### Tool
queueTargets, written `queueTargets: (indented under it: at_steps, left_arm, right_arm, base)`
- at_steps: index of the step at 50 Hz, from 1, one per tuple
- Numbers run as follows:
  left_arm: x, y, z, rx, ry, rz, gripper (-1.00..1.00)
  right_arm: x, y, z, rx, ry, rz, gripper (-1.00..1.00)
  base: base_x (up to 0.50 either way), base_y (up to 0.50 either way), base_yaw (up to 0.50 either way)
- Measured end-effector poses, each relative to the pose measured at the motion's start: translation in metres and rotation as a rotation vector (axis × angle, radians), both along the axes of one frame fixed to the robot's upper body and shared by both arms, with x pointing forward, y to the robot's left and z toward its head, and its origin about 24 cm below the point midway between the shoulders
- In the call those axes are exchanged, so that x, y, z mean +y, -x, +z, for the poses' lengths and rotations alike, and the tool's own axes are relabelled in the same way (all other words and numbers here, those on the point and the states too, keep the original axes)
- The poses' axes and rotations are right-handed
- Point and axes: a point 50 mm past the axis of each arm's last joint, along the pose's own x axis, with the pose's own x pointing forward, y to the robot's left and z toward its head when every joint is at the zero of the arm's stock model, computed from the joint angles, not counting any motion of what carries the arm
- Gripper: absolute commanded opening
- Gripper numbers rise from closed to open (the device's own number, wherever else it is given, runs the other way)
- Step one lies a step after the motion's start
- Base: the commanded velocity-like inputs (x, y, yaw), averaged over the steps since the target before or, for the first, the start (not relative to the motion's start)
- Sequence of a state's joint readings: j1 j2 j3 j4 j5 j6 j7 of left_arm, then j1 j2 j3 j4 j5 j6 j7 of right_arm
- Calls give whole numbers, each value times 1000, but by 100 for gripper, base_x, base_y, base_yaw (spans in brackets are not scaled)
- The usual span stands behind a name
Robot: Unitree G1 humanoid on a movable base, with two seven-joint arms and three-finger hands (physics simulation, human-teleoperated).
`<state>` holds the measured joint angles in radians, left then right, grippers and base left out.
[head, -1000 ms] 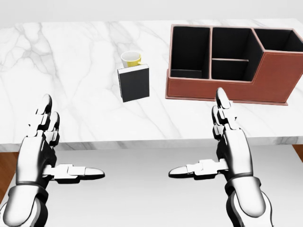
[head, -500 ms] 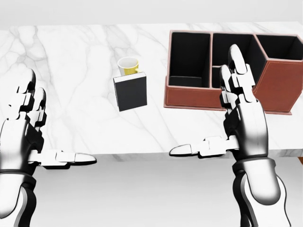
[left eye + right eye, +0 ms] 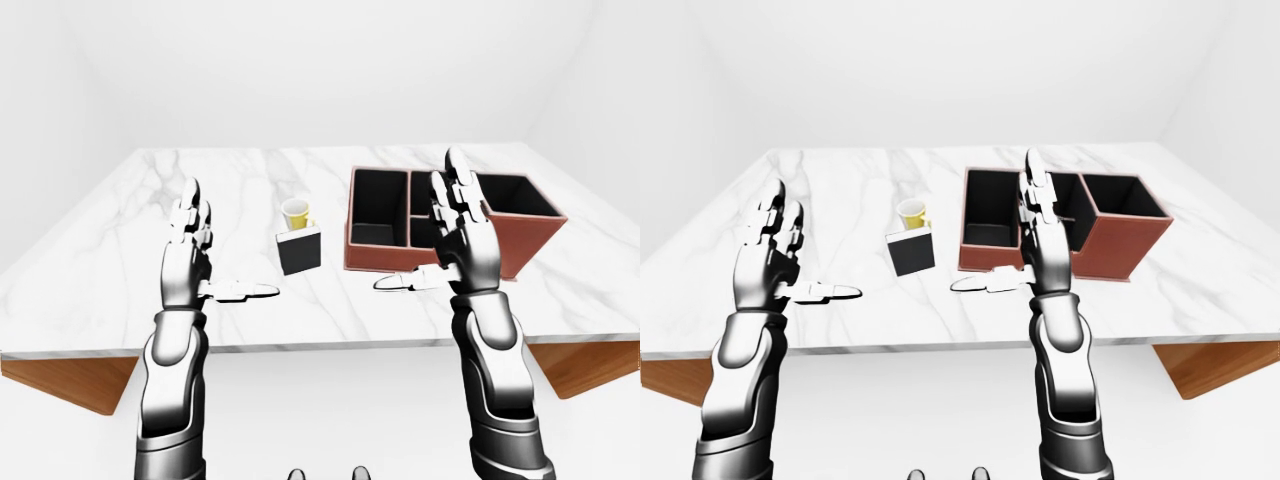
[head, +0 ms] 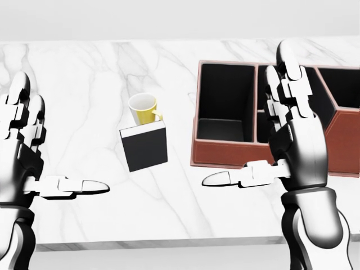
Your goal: Pick up the book and place it in the caddy.
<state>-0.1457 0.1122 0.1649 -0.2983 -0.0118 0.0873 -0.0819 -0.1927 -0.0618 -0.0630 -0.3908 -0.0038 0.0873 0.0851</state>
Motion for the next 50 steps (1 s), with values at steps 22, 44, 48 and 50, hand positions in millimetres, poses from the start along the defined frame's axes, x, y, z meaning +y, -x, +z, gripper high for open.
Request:
queueTargets:
  at_steps: [22, 44, 48, 50]
  left_arm:
    - [2, 4, 2, -13, 1, 9, 100]
    - [3, 5, 2, -14, 1, 15, 100]
    - [3, 5, 2, -15, 1, 16, 100]
    - [4, 5, 3, -16, 1, 17, 100]
  right_arm:
    - [2, 2, 2, -11, 8, 11, 100]
    - [4, 4, 0, -4, 15, 25, 100]
    - [4, 4, 0, -5, 18, 27, 100]
    - [4, 4, 0, -5, 18, 29, 100]
  base:
    - [50, -2, 0]
    - [23, 0, 0]
    - [0, 0, 0]
    - [0, 0, 0]
